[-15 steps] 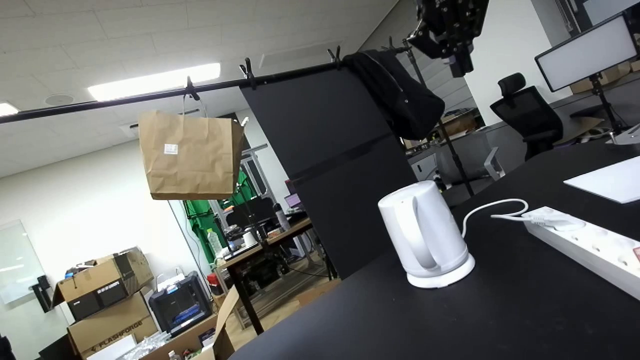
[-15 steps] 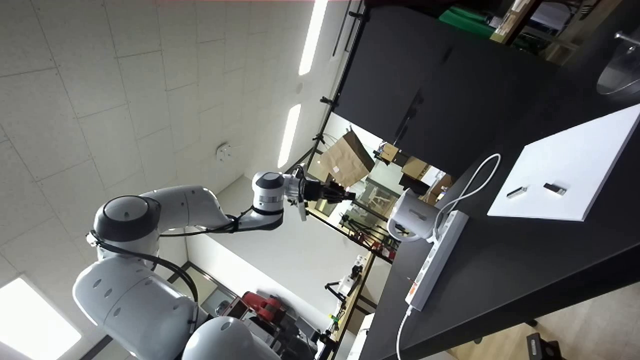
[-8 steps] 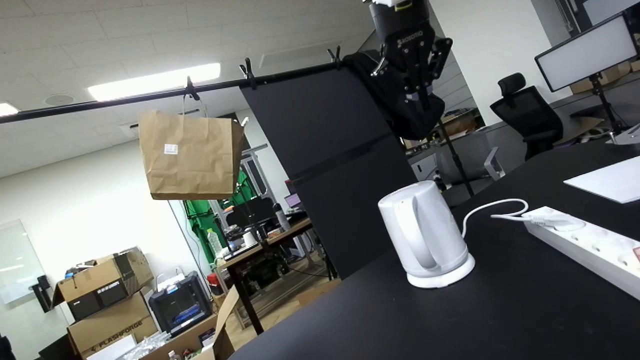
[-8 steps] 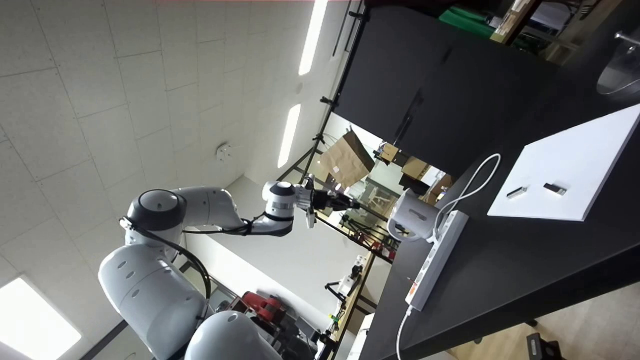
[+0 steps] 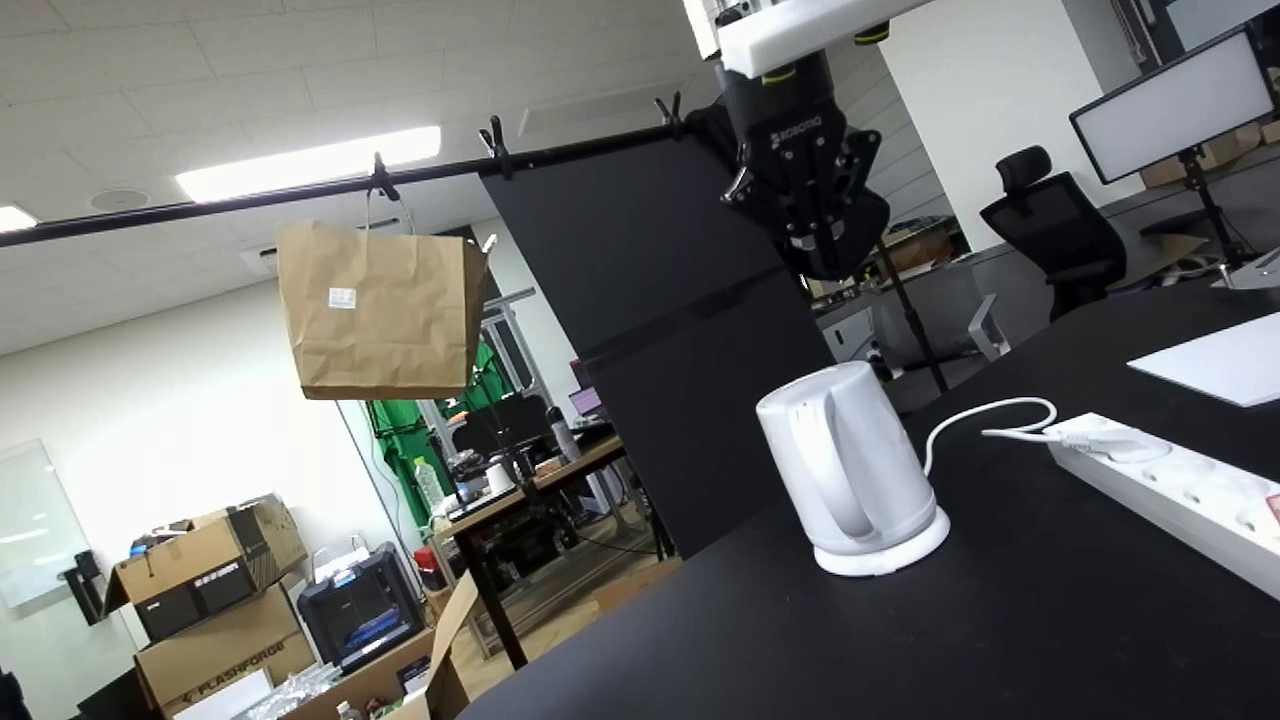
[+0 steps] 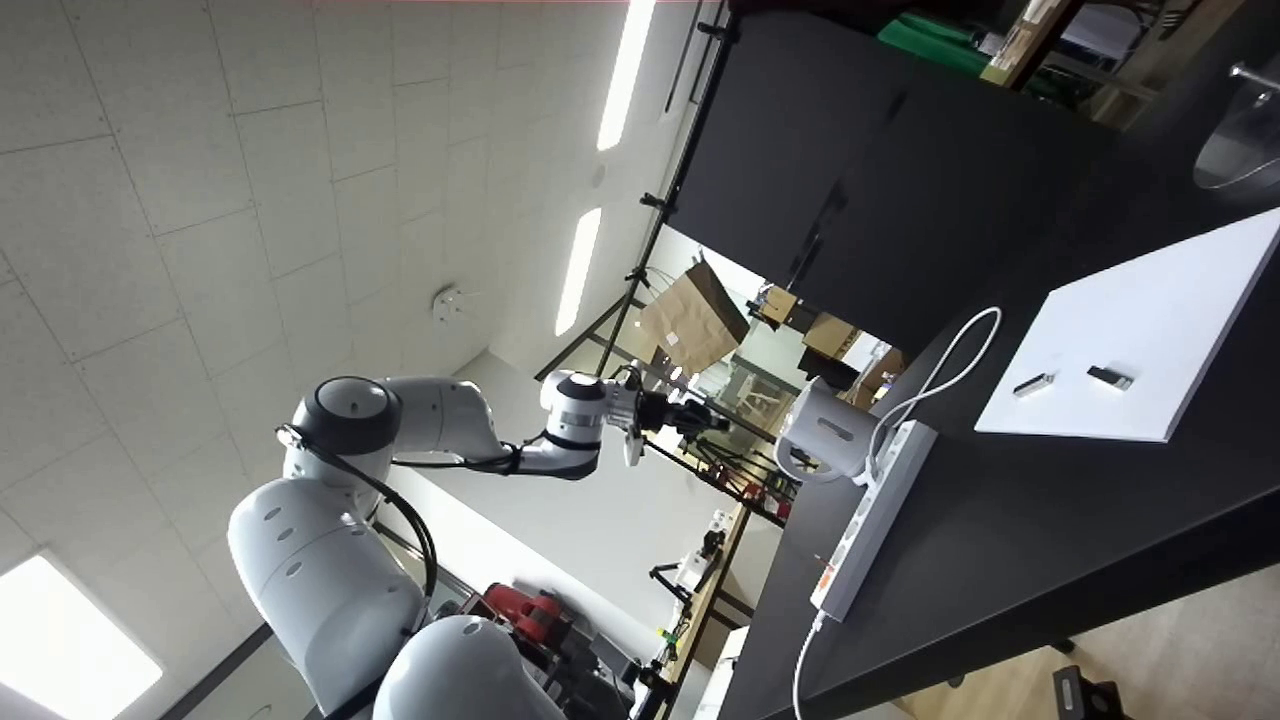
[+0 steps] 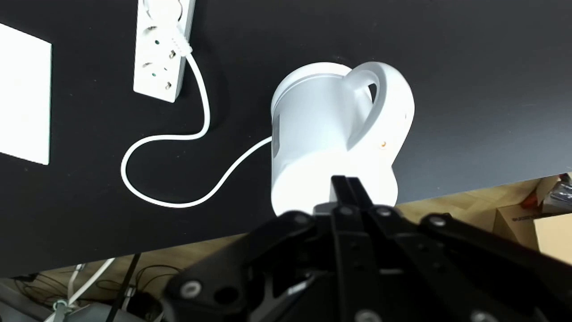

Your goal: Turn on the electric kettle

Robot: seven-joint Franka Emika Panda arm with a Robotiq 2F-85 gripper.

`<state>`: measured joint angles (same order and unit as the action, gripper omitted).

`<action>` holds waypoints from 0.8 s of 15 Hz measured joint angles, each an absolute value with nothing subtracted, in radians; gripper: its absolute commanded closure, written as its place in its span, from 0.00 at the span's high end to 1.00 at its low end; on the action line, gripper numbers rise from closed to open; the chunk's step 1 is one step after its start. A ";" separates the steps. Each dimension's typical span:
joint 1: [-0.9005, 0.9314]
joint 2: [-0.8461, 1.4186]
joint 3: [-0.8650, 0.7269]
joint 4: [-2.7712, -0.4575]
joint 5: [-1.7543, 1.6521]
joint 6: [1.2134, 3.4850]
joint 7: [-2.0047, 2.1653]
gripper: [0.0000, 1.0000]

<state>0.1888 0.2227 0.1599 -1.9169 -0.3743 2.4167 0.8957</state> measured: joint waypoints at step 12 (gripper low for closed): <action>0.209 0.230 0.137 -1.913 -0.378 2.421 0.897 0.00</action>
<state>0.2093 0.2304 0.1375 -1.9128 -0.3782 2.4208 0.8971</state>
